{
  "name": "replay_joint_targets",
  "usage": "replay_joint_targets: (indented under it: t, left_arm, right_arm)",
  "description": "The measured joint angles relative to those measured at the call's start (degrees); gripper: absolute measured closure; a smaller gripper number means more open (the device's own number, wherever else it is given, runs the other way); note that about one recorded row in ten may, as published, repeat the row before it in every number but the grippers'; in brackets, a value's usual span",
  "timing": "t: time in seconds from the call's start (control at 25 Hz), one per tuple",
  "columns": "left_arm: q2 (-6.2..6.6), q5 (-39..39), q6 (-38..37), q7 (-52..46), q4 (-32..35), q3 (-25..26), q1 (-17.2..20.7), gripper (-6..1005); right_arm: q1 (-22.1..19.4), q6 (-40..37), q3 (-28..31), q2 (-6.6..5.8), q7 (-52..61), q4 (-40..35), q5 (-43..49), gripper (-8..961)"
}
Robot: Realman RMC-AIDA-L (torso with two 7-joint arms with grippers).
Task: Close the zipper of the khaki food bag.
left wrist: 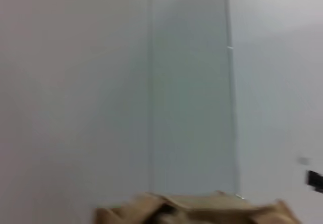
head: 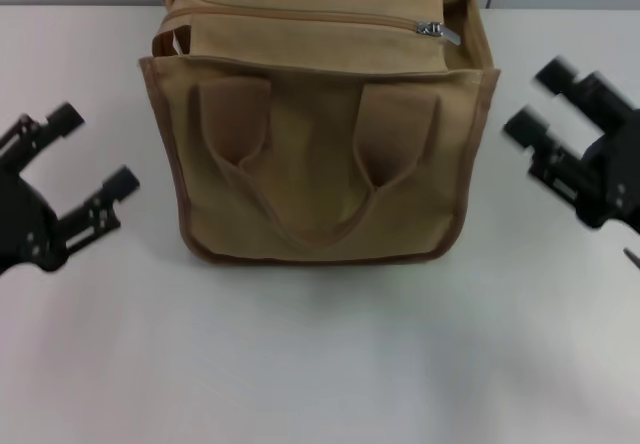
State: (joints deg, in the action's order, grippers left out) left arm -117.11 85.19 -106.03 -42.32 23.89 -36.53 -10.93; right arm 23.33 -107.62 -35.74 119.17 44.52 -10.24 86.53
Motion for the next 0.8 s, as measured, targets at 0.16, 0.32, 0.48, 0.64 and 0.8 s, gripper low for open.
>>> replay_joint_targets:
  t: [0.16, 0.32, 0.48, 0.64, 0.8]
  left_arm:
    - [0.67, 6.1, -0.6, -0.4, 2.2, -3.1, -0.1, 165]
    - [0.01, 12.6, -0.3, -1.4, 6.1, -3.5, -0.7, 165]
    - [-0.12, 16.9, -1.2, -4.5, 8.8, -3.8, -2.3, 165]
    - [-0.14, 21.1, -1.7, -9.0, 10.6, -3.8, -4.5, 165]
    - [-0.72, 24.3, -1.8, -15.1, 14.0, -3.9, -6.2, 165]
  right_arm:
    - [0.7, -0.2, -3.0, -0.01, 7.0, -7.7, 7.0, 279]
    - [2.3, 0.0, -6.4, 0.00, 10.1, -11.5, 12.8, 279]
    - [4.1, 1.4, -10.2, 0.05, 12.1, -13.3, 16.0, 279]
    - [5.4, 4.5, -14.0, 0.12, 14.7, -15.0, 17.4, 279]
    - [5.5, 5.9, -18.0, 0.18, 17.3, -18.1, 17.5, 279]
